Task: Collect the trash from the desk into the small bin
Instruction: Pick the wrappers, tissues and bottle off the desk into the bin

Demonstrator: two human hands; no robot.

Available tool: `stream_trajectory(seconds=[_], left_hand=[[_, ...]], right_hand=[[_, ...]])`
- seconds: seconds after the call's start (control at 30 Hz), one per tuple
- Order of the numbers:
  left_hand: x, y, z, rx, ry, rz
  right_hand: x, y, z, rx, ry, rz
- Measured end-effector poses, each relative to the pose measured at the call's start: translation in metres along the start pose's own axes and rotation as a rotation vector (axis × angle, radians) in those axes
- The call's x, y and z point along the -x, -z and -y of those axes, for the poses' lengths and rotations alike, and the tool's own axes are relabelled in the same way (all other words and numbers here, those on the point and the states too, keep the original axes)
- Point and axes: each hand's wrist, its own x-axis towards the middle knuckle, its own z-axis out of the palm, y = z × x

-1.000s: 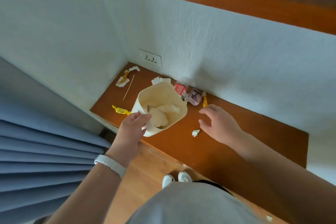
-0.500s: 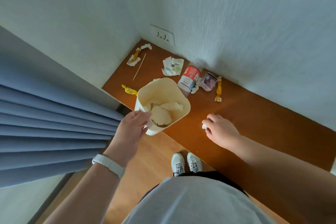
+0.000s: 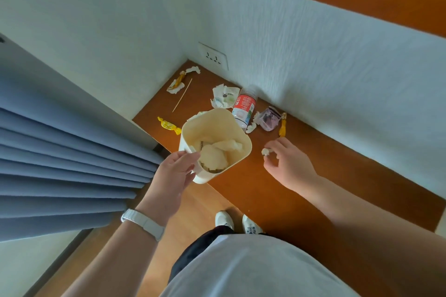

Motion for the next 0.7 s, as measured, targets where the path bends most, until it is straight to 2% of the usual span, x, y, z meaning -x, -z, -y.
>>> stream_trajectory(seconds=[0.13, 0.33, 0.53, 0.7], left_hand=[[0.003, 0.004, 0.003, 0.0, -0.013, -0.008], [0.001, 0.02, 0.005, 0.004, -0.007, -0.018], [-0.004, 0.035, 0.001, 0.021, -0.005, -0.026], [-0.008, 0.045, -0.007, 0.055, -0.011, -0.046]], right_hand=[[-0.025, 0.035, 0.039, -0.145, 0.182, -0.157], [-0.047, 0.031, 0.1, -0.065, 0.427, -0.027], [-0.058, 0.016, 0.117, -0.001, 0.461, 0.089], [-0.066, 0.027, 0.1, -0.114, 0.37, -0.024]])
